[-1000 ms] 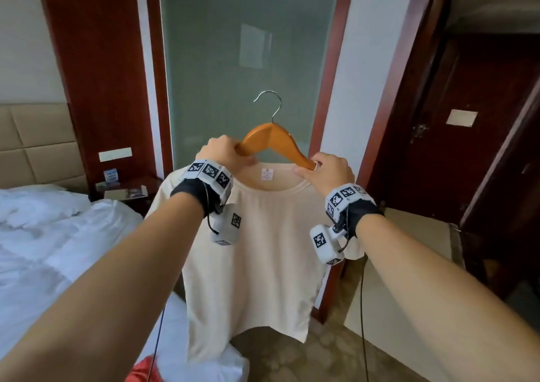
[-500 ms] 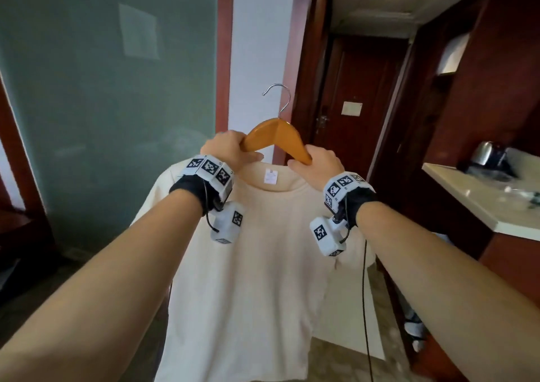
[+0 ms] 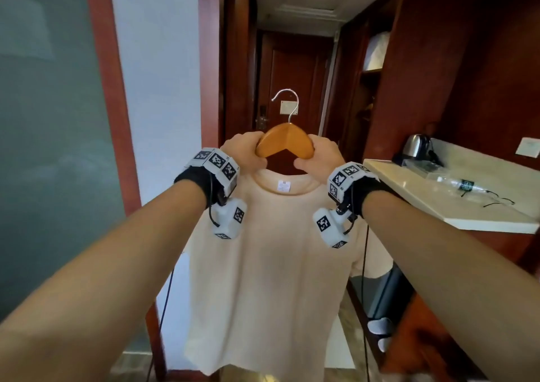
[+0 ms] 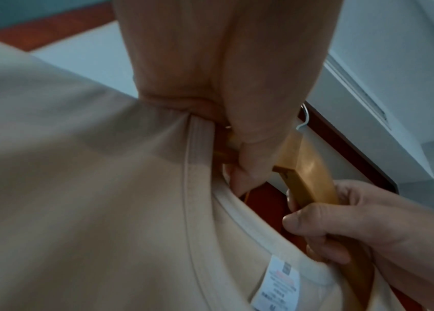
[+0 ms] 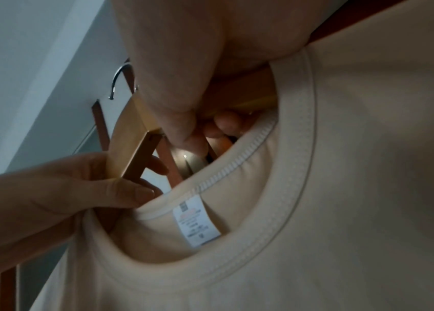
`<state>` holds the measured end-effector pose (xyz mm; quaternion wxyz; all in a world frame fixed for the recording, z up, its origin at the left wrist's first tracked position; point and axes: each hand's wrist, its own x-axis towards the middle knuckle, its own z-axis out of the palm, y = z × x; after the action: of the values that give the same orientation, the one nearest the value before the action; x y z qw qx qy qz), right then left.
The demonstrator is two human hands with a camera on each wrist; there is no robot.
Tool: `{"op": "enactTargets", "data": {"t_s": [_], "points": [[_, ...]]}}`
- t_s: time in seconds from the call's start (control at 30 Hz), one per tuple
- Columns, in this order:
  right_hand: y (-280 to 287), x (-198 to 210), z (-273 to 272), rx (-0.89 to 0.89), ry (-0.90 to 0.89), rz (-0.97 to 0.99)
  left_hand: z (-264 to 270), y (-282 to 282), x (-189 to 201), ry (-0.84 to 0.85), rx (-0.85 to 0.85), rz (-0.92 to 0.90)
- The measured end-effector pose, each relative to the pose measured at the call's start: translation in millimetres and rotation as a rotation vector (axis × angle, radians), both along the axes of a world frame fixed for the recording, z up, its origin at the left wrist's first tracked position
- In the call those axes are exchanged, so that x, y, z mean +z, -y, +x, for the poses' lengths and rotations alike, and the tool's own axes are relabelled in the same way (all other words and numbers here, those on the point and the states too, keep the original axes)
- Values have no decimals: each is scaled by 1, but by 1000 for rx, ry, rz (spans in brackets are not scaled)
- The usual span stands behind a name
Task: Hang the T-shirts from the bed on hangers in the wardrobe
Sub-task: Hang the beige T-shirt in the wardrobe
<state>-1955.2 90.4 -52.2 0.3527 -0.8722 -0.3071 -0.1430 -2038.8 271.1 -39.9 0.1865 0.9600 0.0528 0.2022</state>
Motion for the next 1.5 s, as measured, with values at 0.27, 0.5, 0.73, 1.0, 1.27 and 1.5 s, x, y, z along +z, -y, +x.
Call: {"op": "enactTargets", "data": {"t_s": [0.27,0.5,0.73,1.0,1.27,1.5], "points": [[13,-4,131,-32,43,-25,152,48,17,146,-58,134],[39,33,276,-159,331,-247,311,90,41,165,-70,293],[61,49,427,-221,485,-546,458,92,46,115,-62,426],[48,37,582,-197,481,-598,613,72,32,57,-113,343],[-2,36,752,-248,469,-612,791,20,31,99,-179,312],[-43,62,892,-291,440,-605,950,-28,53,141,-239,287]]}}
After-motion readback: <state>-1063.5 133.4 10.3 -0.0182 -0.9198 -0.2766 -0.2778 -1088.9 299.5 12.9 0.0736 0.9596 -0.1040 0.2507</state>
